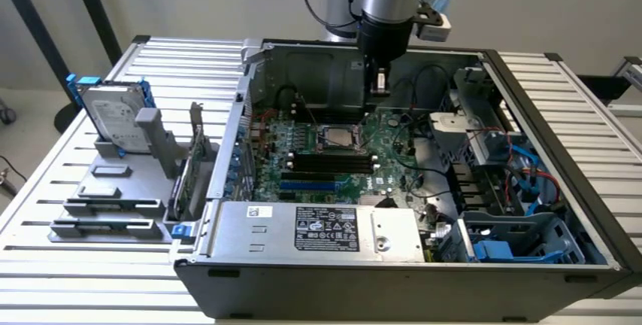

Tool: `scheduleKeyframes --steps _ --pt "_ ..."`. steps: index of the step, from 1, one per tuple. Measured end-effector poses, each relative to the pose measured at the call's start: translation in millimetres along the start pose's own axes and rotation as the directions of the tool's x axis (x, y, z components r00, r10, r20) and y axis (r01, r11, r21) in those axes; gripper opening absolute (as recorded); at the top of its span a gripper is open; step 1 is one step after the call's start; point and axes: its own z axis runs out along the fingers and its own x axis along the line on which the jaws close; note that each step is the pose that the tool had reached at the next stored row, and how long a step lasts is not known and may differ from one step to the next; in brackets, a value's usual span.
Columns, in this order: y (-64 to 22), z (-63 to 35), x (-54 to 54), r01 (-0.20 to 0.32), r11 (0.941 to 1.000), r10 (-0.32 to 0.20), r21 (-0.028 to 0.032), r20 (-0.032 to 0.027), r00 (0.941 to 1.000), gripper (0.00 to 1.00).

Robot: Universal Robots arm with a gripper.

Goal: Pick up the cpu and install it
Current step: 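Close the cpu cover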

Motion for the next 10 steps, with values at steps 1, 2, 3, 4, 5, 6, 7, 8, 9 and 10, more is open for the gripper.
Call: scheduleKeyframes --steps 1,2,3,4,5,6,7,8,9,10 --pt "4.5 -0.1 -0.1 0.001 1.0 -0.001 0.0 -0.0003 1.0 0.11" --pt "8.8 -0.1 -0.2 0.002 1.0 -0.002 0.0 -0.0004 1.0 0.11" --pt "13.1 -0.1 -0.3 0.003 1.0 -0.003 0.0001 -0.0008 1.0 0.11" --pt "17.3 0.0 -0.4 0.004 1.0 -0.004 0.0001 -0.0011 1.0 0.11" --pt "21.5 0.1 -0.5 0.005 1.0 -0.005 0.0002 -0.0015 1.0 0.11" --pt "25.6 0.1 -0.5 0.006 1.0 -0.006 0.0002 -0.0015 1.0 0.11" --pt "29.7 0.3 -0.5 0.008 1.0 -0.008 0.0002 -0.0018 1.0 0.11" --pt "32.7 1.2 -0.5 0.009 1.0 -0.009 0.0002 -0.0019 1.0 0.11" --pt "34.3 2.8 -0.6 0.01 1.0 -0.01 0.0003 -0.0017 1.0 0.11" --pt "35.2 4.6 -0.8 0.01 0.9999 -0.01 0.0004 -0.0017 0.9999 0.11"
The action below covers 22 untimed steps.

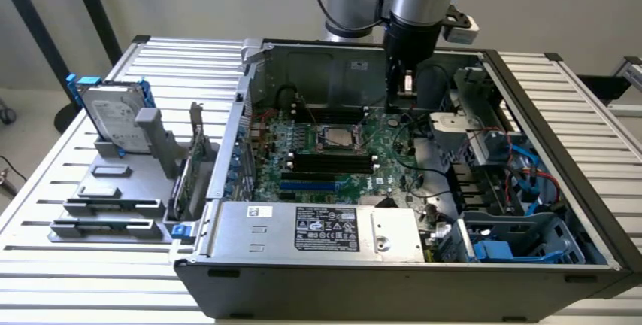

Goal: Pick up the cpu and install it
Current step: 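Close the cpu cover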

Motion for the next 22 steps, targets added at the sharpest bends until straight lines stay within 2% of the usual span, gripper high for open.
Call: scheduleKeyframes --steps 6,8,9,12,13,17,22 --pt "0.3 10.7 -0.6 0.003 1.0 -0.003 0.0004 -0.0003 1.0 0.11" --pt "-0.2 12.0 -0.6 0.003 1.0 -0.003 0.0038 -0.0006 1.0 0.11" --pt "-0.7 12.1 -0.7 0.003 0.9999 -0.003 0.0107 -0.0016 1.0 0.11" --pt "-4.5 12.0 -0.6 0.002 0.9991 -0.002 0.0424 -0.0038 1.0 0.11" --pt "-6.6 12.0 -0.7 0.002 0.9989 -0.002 0.0471 -0.0038 1.0 0.11" --pt "-17.1 11.9 -1.0 0.002 0.9986 -0.002 0.0537 -0.0039 1.0 0.11" --pt "-34.3 11.5 -2.1 0.002 0.9985 -0.001 0.0554 -0.0037 1.0 0.11"
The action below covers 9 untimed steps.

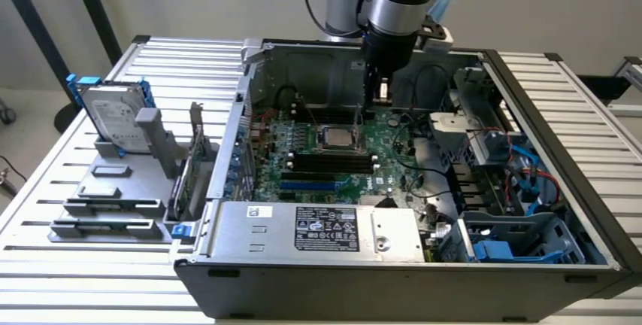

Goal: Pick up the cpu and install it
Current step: 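Close the cpu cover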

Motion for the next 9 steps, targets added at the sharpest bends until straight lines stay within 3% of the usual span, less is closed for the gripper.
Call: scheduleKeyframes --steps 6,9 --pt "-24.0 0.9 -2.5 0.0 1.0 0.0 0.0012 -0.0002 1.0 0.11" --pt "-31.0 1.2 -4.5 0.0 1.0 0.0 0.0044 -0.0005 1.0 0.11"
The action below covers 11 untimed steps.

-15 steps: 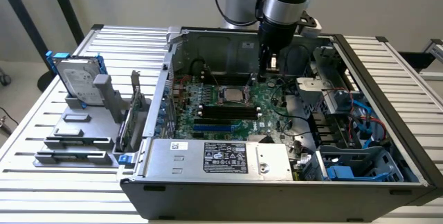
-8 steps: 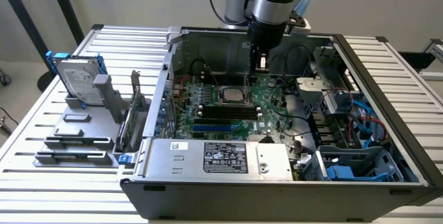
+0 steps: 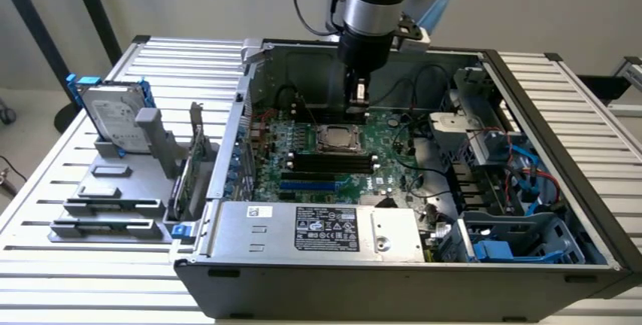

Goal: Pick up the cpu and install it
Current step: 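Close the cpu cover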

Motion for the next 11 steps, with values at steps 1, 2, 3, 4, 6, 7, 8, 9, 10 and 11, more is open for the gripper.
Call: scheduleKeyframes --steps 1,2,3,4,6,7,8,9,10,11 --pt "-0.2 0.5 -0.4 0.0 1.0 0.0 0.0031 -0.0002 1.0 0.11" --pt "-0.4 1.0 -0.7 0.0 1.0 0.0 0.0082 -0.0002 1.0 0.11" --pt "-0.6 1.4 -1.1 0.0 0.9999 0.0 0.0138 0.0001 1.0 0.11" --pt "-1.1 1.8 -1.5 -0.001 0.9998 0.001 0.0213 0.0 1.0 0.11" --pt "-2.5 2.5 -2.3 -0.001 0.9992 0.001 0.0402 0.0003 1.0 0.11" --pt "-3.4 2.7 -2.6 -0.002 0.9987 0.002 0.0506 0.0003 1.0 0.11" --pt "-4.4 2.9 -2.8 -0.002 0.9981 0.002 0.0616 0.0004 1.0 0.11" --pt "-5.7 3.1 -2.9 -0.003 0.9973 0.002 0.0737 0.0005 1.0 0.11" --pt "-7.3 3.3 -2.9 -0.003 0.9963 0.003 0.0857 0.0006 1.0 0.11" --pt "-9.0 3.5 -3.0 -0.003 0.9952 0.003 0.0974 0.0008 1.0 0.11"
